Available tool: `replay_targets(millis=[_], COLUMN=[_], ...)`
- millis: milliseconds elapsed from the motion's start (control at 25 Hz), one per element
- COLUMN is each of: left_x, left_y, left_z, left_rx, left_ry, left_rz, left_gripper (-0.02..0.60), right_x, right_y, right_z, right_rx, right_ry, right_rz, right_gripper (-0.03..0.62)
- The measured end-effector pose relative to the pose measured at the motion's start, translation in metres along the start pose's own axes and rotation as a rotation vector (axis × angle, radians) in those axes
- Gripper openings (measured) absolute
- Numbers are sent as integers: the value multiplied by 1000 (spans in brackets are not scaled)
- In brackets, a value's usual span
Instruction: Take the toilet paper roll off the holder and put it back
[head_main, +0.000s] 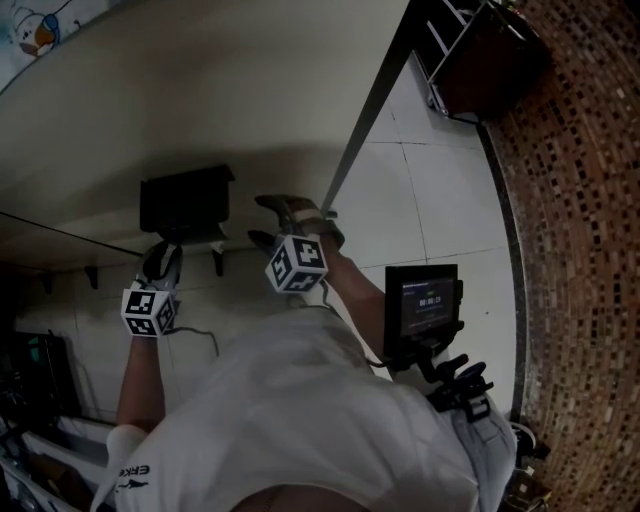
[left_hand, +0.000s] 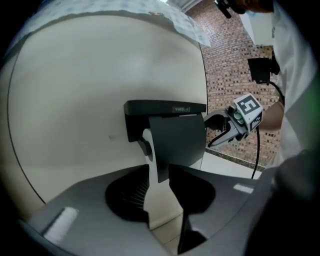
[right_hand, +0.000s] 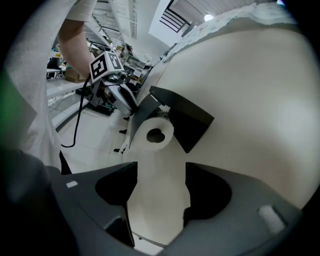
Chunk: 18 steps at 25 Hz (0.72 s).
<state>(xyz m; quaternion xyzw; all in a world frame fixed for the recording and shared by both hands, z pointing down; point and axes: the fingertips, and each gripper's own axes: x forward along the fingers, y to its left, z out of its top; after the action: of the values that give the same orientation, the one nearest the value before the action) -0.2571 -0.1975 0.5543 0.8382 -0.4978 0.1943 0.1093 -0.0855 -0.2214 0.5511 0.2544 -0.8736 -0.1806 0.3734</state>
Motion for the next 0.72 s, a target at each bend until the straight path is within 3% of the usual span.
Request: replay_targets(millis=[200,440,720], left_x=[-21,-44,-73], left_y=[-5,-25,-52], left_z=[-4,6,23], left_rx=[-22,-14,-37], left_ry=[-50,-139,-242], left_rz=[68,110,122], left_gripper=[112,108,26], right_x=[-21,-47,-79], right_y=[5,8,16], right_z=[7,26,50], right_rx=[26,106,252], right_ry=[-26,-99,-188], right_rz=[-50,-133,-210], right_gripper=[298,202,99])
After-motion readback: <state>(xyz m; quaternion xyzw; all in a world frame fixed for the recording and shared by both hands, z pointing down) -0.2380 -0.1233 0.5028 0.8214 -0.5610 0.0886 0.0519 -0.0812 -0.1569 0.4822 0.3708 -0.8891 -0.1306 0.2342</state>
